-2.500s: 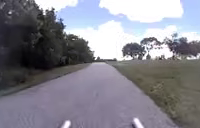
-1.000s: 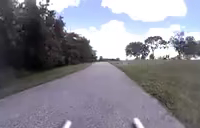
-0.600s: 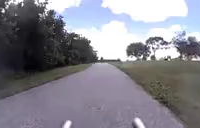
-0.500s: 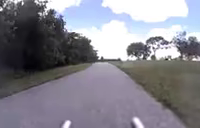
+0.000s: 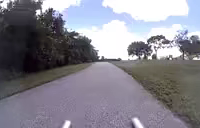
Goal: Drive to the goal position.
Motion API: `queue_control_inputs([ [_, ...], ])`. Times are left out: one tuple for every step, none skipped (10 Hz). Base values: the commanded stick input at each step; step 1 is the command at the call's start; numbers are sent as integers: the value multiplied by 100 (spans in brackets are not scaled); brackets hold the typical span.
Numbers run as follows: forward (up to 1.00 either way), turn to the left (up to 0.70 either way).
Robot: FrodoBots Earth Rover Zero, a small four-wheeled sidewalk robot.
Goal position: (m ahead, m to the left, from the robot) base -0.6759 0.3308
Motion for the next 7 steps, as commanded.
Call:
queue_control_inputs([
  [70,1],
  [70,1],
  [70,1],
  [70,1],
  [70,1],
  [70,1],
  [70,1],
])
